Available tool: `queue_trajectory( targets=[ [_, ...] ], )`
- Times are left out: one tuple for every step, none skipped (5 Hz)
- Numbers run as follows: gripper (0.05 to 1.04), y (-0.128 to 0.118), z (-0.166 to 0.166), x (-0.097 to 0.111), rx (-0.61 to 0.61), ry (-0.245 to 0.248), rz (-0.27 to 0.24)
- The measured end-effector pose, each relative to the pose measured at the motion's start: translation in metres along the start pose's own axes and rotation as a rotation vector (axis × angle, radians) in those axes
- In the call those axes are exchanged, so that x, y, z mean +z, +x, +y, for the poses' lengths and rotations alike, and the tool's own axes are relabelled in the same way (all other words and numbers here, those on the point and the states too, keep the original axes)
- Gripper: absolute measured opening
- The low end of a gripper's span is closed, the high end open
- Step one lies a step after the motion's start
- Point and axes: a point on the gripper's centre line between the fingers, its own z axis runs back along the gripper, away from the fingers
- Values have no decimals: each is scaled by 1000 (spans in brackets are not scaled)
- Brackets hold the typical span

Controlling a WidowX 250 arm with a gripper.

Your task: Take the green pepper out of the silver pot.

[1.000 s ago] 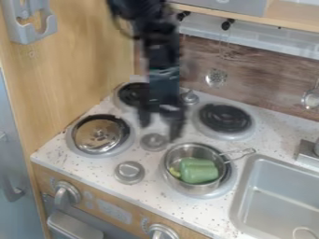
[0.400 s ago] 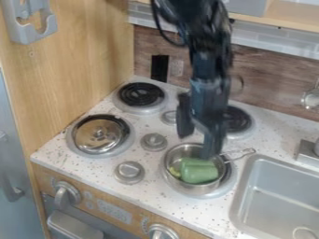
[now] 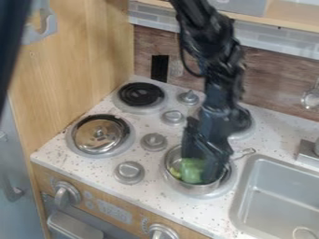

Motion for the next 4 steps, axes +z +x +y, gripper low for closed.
queue_trajectory(
  targets=[
    [978,0,2,-6,3,3,24],
    [869,-1,2,-12,6,1,38],
    [810,0,3,-11,8,14,27],
    [810,6,11,18,43,43,-59]
  ],
)
